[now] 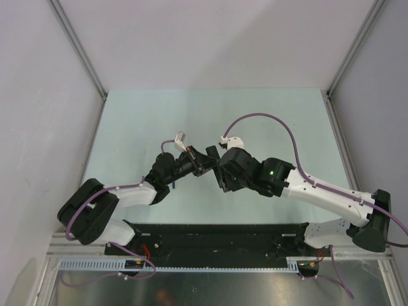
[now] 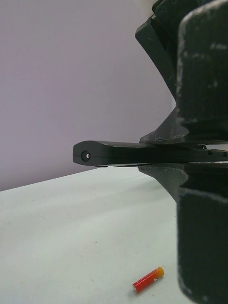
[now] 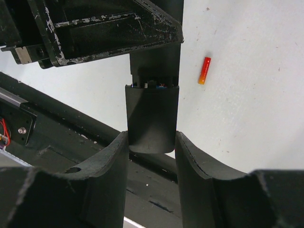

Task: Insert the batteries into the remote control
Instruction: Load the battery cover into the remote control.

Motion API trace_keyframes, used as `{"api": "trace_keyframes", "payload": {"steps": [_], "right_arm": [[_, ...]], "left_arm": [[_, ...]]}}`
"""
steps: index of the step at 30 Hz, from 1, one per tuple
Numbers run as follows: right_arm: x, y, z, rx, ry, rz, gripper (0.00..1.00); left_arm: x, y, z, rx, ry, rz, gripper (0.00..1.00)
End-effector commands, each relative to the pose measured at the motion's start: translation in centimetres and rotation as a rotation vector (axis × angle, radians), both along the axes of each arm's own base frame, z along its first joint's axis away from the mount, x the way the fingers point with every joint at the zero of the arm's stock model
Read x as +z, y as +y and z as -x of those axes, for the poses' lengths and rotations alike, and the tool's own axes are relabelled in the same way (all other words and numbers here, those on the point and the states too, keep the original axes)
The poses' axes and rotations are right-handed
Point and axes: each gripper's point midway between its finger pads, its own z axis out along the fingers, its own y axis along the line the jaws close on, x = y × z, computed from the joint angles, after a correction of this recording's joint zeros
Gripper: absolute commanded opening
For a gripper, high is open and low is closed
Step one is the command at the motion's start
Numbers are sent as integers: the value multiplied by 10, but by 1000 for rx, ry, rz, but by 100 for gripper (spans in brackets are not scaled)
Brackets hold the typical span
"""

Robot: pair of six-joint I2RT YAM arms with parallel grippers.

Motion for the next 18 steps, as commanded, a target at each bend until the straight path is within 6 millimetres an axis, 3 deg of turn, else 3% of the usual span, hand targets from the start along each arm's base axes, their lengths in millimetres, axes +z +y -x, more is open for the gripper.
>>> {"api": "trace_keyframes", "payload": {"steps": [1,18], "right_arm": [[19,8,-2,-8,-19,-55,12],[7,4,0,-15,-1,-6,12]], "left_arm": [[20,-2,4,-13,-40,60,0],[36,-2,3,-9,-70,89,0]]}}
